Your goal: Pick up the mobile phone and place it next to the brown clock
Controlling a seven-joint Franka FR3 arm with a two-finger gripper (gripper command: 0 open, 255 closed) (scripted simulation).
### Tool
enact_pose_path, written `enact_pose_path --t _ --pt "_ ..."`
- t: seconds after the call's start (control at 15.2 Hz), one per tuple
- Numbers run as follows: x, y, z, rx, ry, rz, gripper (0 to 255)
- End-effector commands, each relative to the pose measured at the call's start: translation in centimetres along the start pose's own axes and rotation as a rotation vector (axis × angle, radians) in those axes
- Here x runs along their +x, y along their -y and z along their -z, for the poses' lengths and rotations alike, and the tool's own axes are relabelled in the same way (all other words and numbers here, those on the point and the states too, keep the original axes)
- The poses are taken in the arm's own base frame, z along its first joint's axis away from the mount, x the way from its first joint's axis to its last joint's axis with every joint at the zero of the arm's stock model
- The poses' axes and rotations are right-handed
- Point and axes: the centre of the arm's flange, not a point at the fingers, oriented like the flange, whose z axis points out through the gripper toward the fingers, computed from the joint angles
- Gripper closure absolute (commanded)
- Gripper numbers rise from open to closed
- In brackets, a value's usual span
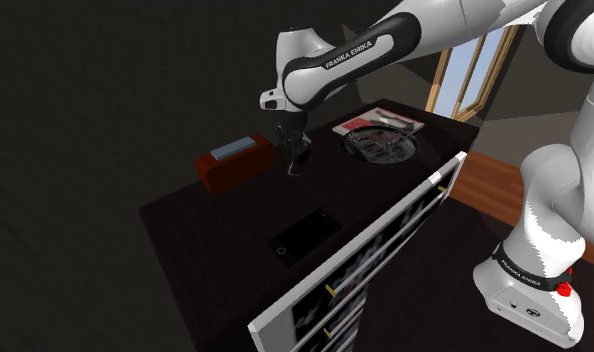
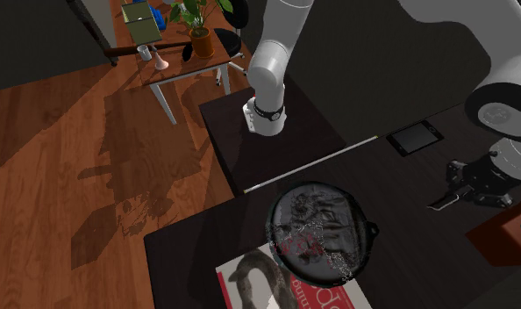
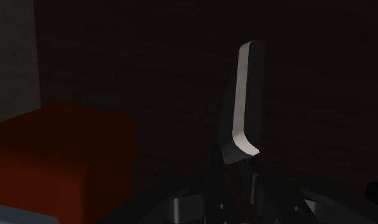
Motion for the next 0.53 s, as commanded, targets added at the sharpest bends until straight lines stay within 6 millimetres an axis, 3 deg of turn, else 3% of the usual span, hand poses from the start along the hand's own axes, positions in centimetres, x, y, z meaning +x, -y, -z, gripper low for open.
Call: enact_pose_path --t 0.0,0.46 --pt "-0.2 0.5 -1.8 0.015 0.008 -0.003 255" --pt "-0.3 0.7 -5.5 0.015 0.008 -0.003 255"
